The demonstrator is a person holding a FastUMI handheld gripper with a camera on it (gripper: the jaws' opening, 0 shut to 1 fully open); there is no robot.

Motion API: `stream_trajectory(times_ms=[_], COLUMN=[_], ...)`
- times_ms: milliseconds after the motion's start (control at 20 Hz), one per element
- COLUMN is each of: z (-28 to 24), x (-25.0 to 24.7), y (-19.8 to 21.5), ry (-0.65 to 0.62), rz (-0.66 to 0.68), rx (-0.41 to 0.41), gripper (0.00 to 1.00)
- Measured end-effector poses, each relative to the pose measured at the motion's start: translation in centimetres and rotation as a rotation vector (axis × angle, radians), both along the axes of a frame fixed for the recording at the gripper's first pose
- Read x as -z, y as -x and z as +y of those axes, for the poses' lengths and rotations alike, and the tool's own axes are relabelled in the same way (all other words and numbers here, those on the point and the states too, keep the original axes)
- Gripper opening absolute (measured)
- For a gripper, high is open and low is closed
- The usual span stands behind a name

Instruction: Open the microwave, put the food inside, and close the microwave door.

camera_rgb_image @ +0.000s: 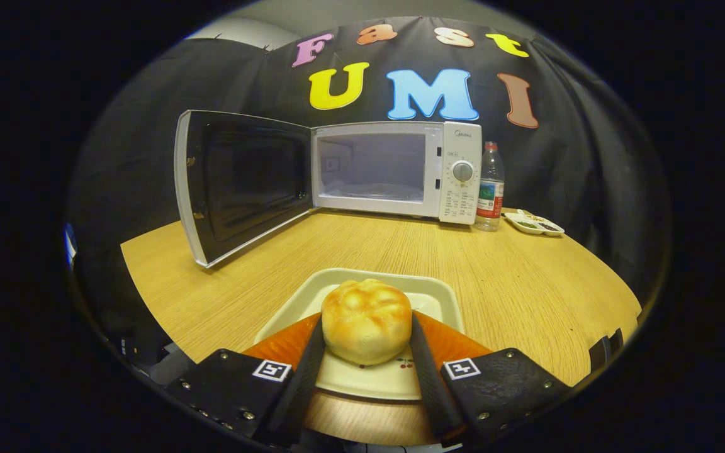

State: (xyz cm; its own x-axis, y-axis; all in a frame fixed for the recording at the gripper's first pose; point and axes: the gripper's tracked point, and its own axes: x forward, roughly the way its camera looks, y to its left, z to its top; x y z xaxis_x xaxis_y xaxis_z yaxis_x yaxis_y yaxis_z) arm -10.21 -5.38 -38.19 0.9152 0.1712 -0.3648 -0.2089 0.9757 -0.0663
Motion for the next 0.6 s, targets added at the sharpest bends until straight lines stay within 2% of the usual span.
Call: stream_trajectory(times_ms=[300,600], z=[0.5,2.0], x=[-2.6,-8.4], y=[-0.3,-3.0], ry=[-0.084,-0.088], rz=[0.009,-0.081], rx=[-0.014,-0.054], gripper=[0.73,0.73])
